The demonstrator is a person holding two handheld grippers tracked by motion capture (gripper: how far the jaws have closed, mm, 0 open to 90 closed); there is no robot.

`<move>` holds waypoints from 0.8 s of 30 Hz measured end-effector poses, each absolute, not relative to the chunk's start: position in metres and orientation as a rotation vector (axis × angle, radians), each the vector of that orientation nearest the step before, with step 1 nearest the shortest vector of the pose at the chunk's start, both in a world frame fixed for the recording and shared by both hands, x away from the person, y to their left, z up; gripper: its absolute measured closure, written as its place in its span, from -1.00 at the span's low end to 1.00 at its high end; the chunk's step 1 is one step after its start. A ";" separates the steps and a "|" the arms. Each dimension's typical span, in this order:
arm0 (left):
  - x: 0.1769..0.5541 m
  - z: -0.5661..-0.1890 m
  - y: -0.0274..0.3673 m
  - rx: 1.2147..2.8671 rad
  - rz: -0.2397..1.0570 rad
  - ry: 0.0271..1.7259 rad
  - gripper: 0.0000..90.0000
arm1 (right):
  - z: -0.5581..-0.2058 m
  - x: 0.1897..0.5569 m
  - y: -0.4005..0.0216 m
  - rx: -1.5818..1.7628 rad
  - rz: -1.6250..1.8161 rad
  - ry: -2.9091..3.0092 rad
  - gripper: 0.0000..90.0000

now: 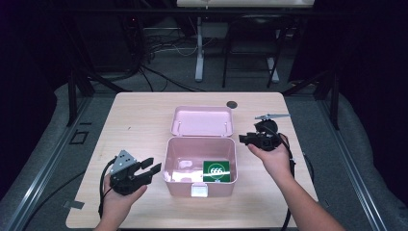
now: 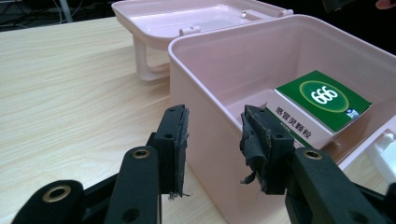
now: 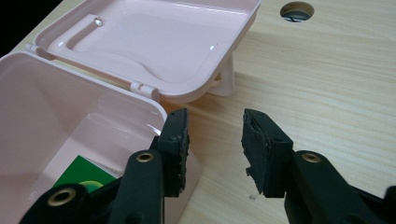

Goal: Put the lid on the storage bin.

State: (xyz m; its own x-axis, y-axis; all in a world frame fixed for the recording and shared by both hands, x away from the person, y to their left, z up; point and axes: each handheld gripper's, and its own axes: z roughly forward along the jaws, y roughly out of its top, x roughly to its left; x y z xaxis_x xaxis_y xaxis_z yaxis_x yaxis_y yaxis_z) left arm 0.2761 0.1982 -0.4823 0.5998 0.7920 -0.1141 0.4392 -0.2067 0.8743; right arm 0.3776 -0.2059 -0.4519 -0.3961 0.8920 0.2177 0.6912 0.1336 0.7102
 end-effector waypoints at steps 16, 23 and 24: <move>0.277 -0.475 0.187 1.870 0.441 0.971 0.37 | -0.442 0.391 -0.195 1.540 1.062 2.186 0.36; 0.277 -0.477 0.182 1.890 0.428 0.959 0.42 | -0.435 0.398 -0.193 1.536 1.054 2.183 0.36; 0.277 -0.478 0.181 1.897 0.428 0.957 0.44 | -0.434 0.398 -0.192 1.545 1.059 2.178 0.36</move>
